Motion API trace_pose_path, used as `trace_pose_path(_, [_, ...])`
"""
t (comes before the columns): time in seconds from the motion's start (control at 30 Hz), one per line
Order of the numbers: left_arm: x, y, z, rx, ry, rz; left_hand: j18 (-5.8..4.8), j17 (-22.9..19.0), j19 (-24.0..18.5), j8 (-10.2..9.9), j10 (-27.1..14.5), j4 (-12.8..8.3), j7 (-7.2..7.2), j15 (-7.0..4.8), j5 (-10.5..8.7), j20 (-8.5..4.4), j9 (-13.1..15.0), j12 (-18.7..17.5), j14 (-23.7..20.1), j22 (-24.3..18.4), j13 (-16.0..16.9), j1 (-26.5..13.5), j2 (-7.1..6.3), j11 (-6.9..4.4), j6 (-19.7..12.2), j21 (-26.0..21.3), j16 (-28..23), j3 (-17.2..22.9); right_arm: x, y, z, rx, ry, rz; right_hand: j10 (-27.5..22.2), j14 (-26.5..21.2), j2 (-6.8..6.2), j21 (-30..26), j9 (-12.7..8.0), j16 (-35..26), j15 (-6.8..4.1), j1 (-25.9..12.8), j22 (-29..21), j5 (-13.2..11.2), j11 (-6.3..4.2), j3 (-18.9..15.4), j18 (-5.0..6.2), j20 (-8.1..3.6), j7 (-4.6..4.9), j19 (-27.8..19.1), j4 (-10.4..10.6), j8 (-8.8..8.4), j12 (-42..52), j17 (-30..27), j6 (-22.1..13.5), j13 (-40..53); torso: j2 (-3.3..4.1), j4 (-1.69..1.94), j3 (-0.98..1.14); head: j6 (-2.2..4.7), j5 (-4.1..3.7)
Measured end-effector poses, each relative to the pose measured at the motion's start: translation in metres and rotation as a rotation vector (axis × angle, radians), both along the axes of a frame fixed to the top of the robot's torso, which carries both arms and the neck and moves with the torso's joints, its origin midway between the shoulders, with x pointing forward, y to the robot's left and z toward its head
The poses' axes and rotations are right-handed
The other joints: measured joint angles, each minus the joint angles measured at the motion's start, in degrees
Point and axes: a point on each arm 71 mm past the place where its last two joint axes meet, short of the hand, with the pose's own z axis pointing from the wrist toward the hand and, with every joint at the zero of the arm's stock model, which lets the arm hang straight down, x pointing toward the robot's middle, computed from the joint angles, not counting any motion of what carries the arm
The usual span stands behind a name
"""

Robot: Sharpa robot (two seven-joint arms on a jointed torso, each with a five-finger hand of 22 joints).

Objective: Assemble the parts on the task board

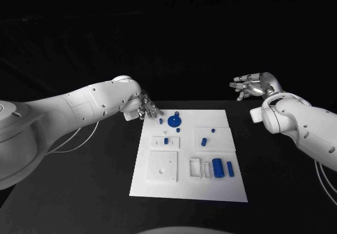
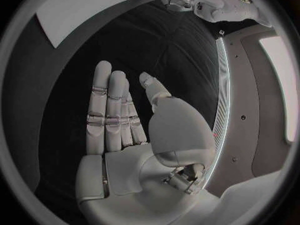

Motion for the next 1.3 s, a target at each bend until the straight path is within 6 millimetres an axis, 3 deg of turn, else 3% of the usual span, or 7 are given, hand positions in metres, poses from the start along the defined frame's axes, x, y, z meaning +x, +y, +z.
trace_pose_path(0.23, [0.0005, 0.0011, -0.0005, -0.012, 0.007, 0.001, 0.0, -2.2, -0.4, 0.0, -0.1, -0.4, 0.98, 0.22, -0.31, 0.02, -2.2, -5.2, -0.6, 0.0, -0.5, 0.0, 0.0, 1.14, -2.8, -0.5, -1.7, -0.4, -0.0001, -0.0001, 0.0002, -0.001, -0.001, 0.0, 0.0, 0.0, 0.0, 0.0, 0.0, 0.0, 0.0, 0.0, 0.0, 0.0, 0.0, 0.0, 0.0, 0.0, 0.0, 0.0, 0.0, 0.0, 0.0, 0.0, 0.0, 0.0, -0.02, 0.04, 0.02, -0.03, -0.04])
trace_pose_path(0.33, [0.0005, 0.0013, -0.0007, -0.023, 0.01, 0.003, 0.01, -1.9, -0.4, 0.0, -0.1, -0.7, 1.03, 0.22, -0.31, 0.02, -4.6, -6.6, -0.6, 0.0, 0.5, 0.0, 0.0, 1.14, -2.9, -0.9, -1.7, -0.7, -0.0001, -0.0002, 0.0002, -0.001, -0.001, 0.0, 0.0, 0.0, 0.0, 0.0, 0.0, 0.0, 0.0, 0.0, 0.0, 0.0, 0.0, 0.0, 0.0, 0.0, 0.0, 0.0, 0.0, 0.0, 0.0, 0.0, 0.0, 0.0, -0.03, 0.04, 0.01, -0.03, -0.04])
trace_pose_path(0.57, [0.0007, 0.0012, -0.0012, -0.044, 0.019, 0.007, 0.01, -1.0, -0.4, 0.0, 0.0, -0.7, 1.77, 0.36, -0.76, 0.02, -6.6, -9.7, -0.8, 0.0, 0.0, -0.2, 0.25, 1.69, -4.3, -0.9, -1.6, -0.7, -0.0001, 0.0, 0.0002, -0.001, -0.001, 0.0, 0.0, 0.0, 0.0, 0.0, 0.0, 0.0, 0.0, 0.0, 0.0, 0.0, 0.0, 0.0, 0.0, 0.0, -0.01, 0.0, 0.0, 0.0, 0.0, 0.0, 0.0, 0.0, -0.02, 0.04, 0.0, -0.03, -0.12])
trace_pose_path(0.7, [0.0006, -0.0001, -0.0025, -0.054, 0.027, 0.004, 0.0, -0.2, -0.3, 0.0, 0.0, -1.4, 2.85, 1.35, -0.76, 0.78, -12.2, -12.7, -0.7, 0.0, -2.8, -0.4, 0.44, 1.85, -7.4, -0.9, -1.0, -1.4, -0.0001, 0.0004, 0.0002, -0.001, -0.001, 0.001, 0.0, 0.0, 0.0, 0.0, 0.0, 0.0, 0.0, 0.0, 0.0, 0.0, 0.0, 0.0, 0.0, 0.0, -0.01, 0.0, 0.0, 0.0, 0.0, 0.0, 0.0, 0.0, 0.0, 0.0, 0.0, 0.01, -0.13])
trace_pose_path(0.73, [0.0004, -0.0004, -0.0031, -0.056, 0.03, 0.004, 0.0, 0.3, -0.1, 0.0, 0.0, -1.6, 2.96, 1.45, -0.76, 0.96, -15.2, -12.1, -0.6, 0.0, -4.1, -0.5, 0.53, 1.85, -7.7, -0.9, -0.6, -1.6, -0.0001, 0.0004, 0.0002, 0.0, -0.001, 0.001, 0.0, 0.0, 0.0, 0.0, 0.0, 0.0, 0.0, 0.0, 0.0, 0.0, 0.0, 0.0, 0.0, 0.0, -0.01, 0.0, 0.0, 0.0, 0.0, 0.0, 0.0, 0.0, 0.01, 0.0, 0.0, 0.01, -0.13])
trace_pose_path(0.83, [0.0, -0.0005, -0.0048, -0.061, 0.036, 0.004, 0.0, 0.9, -0.1, 0.0, 0.0, -1.8, 2.95, 1.45, -0.76, 0.96, -19.3, -8.3, -0.6, 0.0, -5.8, -0.5, 0.53, 1.86, -6.8, -0.9, -0.4, -1.8, -0.0001, 0.0004, 0.0002, -0.001, -0.001, 0.001, 0.0, 0.0, 0.0, 0.0, 0.0, 0.0, 0.0, 0.0, 0.0, 0.0, 0.0, 0.0, 0.0, 0.0, -0.01, 0.0, 0.0, 0.0, 0.0, 0.0, 0.0, 0.0, 0.03, -0.01, 0.0, -0.01, -0.13])
trace_pose_path(1.3, [-0.0006, -0.0013, -0.009, -0.065, 0.057, 0.0, 0.01, 1.2, -0.1, 0.0, 0.0, -2.9, 2.58, 1.45, -0.76, 0.95, -19.2, -7.1, -0.6, 0.0, -7.3, -0.2, 1.9, 1.85, -6.0, -0.9, -0.4, -2.3, -0.0001, 0.001, 0.0003, 0.0, -0.001, 0.003, 0.0, 0.0, 0.0, 0.0, 0.0, 0.0, -0.01, 0.0, 0.0, 0.0, 0.0, 0.0, 0.0, 0.0, -0.01, 0.0, 0.0, 0.0, 0.0, 0.0, 0.0, 0.0, 0.04, 0.01, 0.03, -0.14, -0.19])
